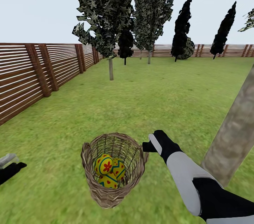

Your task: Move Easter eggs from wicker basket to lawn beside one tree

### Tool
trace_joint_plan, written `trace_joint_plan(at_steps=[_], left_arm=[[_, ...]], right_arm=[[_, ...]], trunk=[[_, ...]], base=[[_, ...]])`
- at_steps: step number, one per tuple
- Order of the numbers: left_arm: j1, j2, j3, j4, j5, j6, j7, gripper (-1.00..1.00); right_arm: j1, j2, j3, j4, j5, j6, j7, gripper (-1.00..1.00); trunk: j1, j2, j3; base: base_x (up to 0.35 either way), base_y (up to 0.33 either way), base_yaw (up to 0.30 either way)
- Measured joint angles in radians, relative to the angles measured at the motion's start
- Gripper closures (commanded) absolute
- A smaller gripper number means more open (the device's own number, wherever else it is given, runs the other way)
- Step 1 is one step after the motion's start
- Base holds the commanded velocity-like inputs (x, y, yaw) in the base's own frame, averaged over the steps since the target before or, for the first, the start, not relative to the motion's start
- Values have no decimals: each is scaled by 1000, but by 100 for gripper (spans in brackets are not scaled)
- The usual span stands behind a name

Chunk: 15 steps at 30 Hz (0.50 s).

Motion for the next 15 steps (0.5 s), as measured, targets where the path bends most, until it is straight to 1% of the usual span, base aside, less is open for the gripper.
trace_joint_plan(at_steps=[1, 2, 3, 4, 6, 8, 13, 15], left_arm=[[-38, 12, 31, -67, 23, 76, 7, -100], [-56, 16, 45, -118, 34, 106, 11, -100], [-70, 20, 57, -158, 41, 116, 18, -100], [-76, 22, 62, -174, 42, 117, 29, -100], [-84, 27, 68, -203, 46, 117, 86, -100], [-86, 25, 70, -250, 48, 117, 107, -100], [-86, 18, 71, -313, 54, 117, 118, -100], [-86, 18, 71, -320, 53, 117, 118, -100]], right_arm=[[0, 0, 0, 0, -1, 0, 0, 100], [0, 0, -1, 0, 0, 0, 0, 100], [0, 0, 0, 1, 2, 0, 0, 100], [0, 0, 0, 1, 3, 0, 0, 100], [0, 0, 0, 0, 3, 0, 0, 100], [0, 0, 0, 0, 1, -1, 0, 100], [0, 0, 0, 0, 2, -1, 0, 100], [0, 0, 0, 0, 0, -1, 0, 100]], trunk=[[4, -7, -3], [8, -14, -6], [12, -21, -9], [15, -28, -13], [23, -42, -19], [31, -56, -25], [50, -91, -41], [58, -105, -47]], base=[[0, 0, 0], [0, 0, 0], [0, 0, 0], [0, 0, 0], [0, 0, 0], [0, 0, 0], [0, 0, 0], [0, 0, 0]])
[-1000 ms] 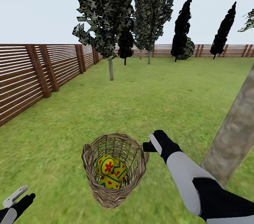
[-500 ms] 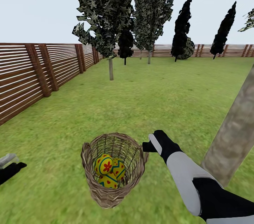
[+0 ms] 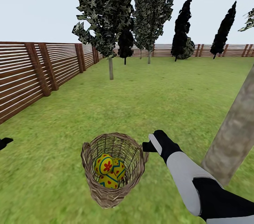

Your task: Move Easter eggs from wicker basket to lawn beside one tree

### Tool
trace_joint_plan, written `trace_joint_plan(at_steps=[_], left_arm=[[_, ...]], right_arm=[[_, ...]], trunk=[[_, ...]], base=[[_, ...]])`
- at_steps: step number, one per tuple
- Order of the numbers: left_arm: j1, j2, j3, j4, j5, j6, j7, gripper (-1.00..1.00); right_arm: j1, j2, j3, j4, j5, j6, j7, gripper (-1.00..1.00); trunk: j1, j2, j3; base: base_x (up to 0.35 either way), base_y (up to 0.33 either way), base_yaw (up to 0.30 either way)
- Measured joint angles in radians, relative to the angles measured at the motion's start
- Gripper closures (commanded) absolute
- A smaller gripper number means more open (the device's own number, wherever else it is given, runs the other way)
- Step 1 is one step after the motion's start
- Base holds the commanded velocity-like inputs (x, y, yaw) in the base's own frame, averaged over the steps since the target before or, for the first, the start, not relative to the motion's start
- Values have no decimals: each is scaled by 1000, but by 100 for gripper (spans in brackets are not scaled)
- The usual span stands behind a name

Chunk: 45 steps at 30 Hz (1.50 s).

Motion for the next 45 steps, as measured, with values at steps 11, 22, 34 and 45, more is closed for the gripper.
trace_joint_plan(at_steps=[11, 22, 34, 45], left_arm=[[0, -1, 0, -24, 0, 0, 0, -100], [0, -2, 0, -24, 0, 0, 0, -100], [0, -2, 0, -23, 0, 0, 0, -100], [0, -2, 0, -23, 0, 0, 0, -100]], right_arm=[[0, 0, -5, 0, -57, -2, 139, 100], [0, 0, 2, 0, 8, -1, 162, 100], [0, 0, 0, 0, -6, -1, 162, 100], [0, 0, 1, 0, -1, -1, 161, 100]], trunk=[[35, -63, -28], [77, -140, -63], [123, -224, -100], [165, -301, -135]], base=[[0, 0, 0], [0, 0, 0], [0, 0, 0], [0, 0, 0]])
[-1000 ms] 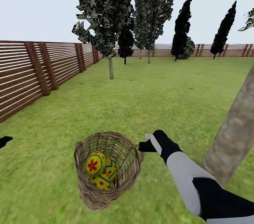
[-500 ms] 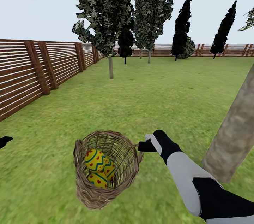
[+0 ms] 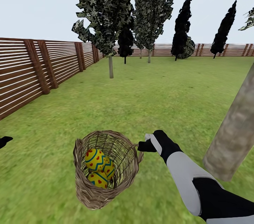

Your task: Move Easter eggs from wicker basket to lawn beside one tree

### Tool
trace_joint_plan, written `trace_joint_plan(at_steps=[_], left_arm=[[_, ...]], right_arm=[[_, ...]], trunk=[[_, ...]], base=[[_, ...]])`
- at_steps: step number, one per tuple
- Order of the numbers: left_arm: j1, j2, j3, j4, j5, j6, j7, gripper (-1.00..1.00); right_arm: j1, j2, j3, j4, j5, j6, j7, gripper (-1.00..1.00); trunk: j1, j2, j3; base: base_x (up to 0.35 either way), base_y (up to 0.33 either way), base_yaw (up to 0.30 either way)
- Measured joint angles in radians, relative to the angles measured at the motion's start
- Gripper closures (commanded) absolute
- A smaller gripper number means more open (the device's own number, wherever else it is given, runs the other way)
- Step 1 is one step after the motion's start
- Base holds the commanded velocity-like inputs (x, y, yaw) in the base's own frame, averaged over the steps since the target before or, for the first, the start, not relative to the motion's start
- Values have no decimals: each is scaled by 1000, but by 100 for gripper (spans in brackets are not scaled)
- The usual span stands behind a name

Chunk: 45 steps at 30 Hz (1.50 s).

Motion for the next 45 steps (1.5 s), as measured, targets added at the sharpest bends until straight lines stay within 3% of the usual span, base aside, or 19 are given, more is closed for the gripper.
trace_joint_plan(at_steps=[18, 26, 45], left_arm=[[0, 0, 0, 0, 0, 0, 0, -100], [0, 0, 0, 0, 0, 0, 0, -100], [0, 1, 0, 1, 0, 0, 0, -100]], right_arm=[[0, 0, 1, 0, 1, 1, -12, 100], [0, 0, 2, 0, 9, 3, -67, 100], [-1, 0, 1, 2, 2, 3, -69, 100]], trunk=[[69, -126, -56], [100, -182, -81], [173, -315, -141]], base=[[0, 0, 0], [0, 0, 0], [0, 0, 0]])
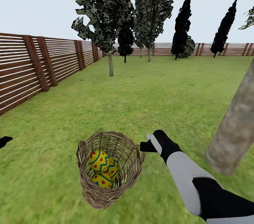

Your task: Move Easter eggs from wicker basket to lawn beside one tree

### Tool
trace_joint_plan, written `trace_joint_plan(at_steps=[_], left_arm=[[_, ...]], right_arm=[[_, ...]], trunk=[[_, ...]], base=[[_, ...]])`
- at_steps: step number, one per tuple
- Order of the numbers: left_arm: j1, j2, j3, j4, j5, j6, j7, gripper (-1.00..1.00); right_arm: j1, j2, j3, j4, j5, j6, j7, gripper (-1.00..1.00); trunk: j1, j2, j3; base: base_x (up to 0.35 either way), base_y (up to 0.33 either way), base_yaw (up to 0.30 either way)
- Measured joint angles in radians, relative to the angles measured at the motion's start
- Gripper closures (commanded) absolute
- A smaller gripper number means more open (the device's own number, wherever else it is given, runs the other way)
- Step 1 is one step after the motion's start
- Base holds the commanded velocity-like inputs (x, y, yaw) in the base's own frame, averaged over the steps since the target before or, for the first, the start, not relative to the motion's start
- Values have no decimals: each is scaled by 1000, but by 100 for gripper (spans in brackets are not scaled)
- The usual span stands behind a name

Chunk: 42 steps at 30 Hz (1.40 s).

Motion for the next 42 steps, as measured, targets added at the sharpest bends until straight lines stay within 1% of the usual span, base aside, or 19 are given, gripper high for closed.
trace_joint_plan(at_steps=[42], left_arm=[[0, 2, 0, 0, 0, 0, -3, -100]], right_arm=[[-1, 0, 2, 2, 0, 0, 0, 100]], trunk=[[161, -294, -132]], base=[[0, 0, 0]])
